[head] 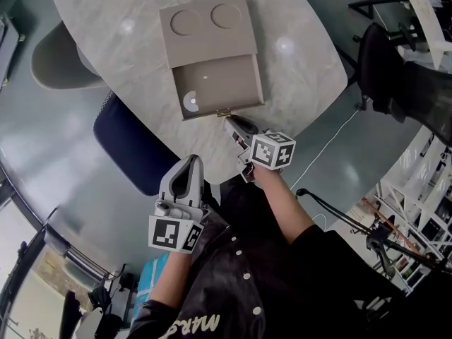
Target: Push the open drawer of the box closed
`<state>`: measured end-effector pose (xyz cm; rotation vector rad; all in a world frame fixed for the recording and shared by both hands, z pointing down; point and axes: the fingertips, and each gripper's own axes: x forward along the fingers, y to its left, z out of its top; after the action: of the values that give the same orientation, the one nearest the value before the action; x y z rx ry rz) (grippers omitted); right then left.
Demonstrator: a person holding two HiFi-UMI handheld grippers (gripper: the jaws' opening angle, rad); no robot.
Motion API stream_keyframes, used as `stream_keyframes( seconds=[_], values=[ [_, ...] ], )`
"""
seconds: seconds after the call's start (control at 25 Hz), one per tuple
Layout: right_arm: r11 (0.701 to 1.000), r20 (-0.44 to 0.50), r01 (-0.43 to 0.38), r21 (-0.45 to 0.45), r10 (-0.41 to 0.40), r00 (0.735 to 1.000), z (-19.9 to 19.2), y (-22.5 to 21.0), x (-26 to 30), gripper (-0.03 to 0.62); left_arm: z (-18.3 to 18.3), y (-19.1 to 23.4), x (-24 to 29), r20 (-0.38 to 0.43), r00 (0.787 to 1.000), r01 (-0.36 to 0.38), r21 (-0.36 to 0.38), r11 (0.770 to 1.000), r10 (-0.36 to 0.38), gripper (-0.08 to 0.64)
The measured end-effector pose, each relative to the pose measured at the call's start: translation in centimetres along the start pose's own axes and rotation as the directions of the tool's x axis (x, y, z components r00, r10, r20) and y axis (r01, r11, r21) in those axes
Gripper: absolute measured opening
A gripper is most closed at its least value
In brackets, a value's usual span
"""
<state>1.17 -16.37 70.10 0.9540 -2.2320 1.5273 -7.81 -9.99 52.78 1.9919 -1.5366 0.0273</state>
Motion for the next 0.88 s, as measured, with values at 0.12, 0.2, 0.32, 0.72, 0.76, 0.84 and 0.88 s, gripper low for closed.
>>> stream_keyframes(
  seconds=[0.12, 0.2, 0.32, 0.72, 0.76, 0.84, 0.88],
  values=[
    [1.0, 0.002, 0.007, 0.014, -0.007, 1.0, 0.1, 0.2, 0.1, 0.078, -0.1, 0.3, 0.0, -0.002, 1.0, -0.007, -0.003, 1.0, 0.007, 0.018],
    [0.999, 0.005, 0.012, 0.031, -0.012, 1.0, 0.0, 0.2, 0.1, 0.077, -0.2, 0.4, 0.0, -0.004, 1.0, -0.009, -0.005, 1.0, 0.009, 0.018],
    [0.999, -0.003, 0.028, 0.041, -0.028, 1.0, -0.3, -0.2, 0.0, 0.131, -0.1, 0.3, 0.1, -0.003, 1.0, -0.009, -0.005, 1.0, 0.009, 0.018],
    [0.978, 0.033, -0.039, 0.206, 0.033, 0.999, 0.7, -0.8, 1.1, 0.072, 0.1, 0.3, 0.4, -0.003, 1.0, -0.011, -0.002, 1.0, 0.011, 0.018],
    [0.973, 0.037, -0.047, 0.225, 0.039, 0.999, 0.7, -0.9, 1.2, 0.049, 0.2, 0.4, 0.4, -0.002, 1.0, -0.012, -0.003, 1.0, 0.012, 0.018],
    [0.964, 0.052, -0.075, 0.256, 0.064, 0.997, 0.7, -0.7, 1.2, 0.043, 0.3, 0.4, 0.4, 0.001, 1.0, -0.012, -0.003, 1.0, 0.012, 0.018],
    [0.962, 0.059, -0.089, 0.258, 0.076, 0.995, 0.8, -0.5, 1.2, 0.041, 0.4, 0.4, 0.4, 0.004, 1.0, -0.012, -0.002, 1.0, 0.012, 0.018]
  ],
)
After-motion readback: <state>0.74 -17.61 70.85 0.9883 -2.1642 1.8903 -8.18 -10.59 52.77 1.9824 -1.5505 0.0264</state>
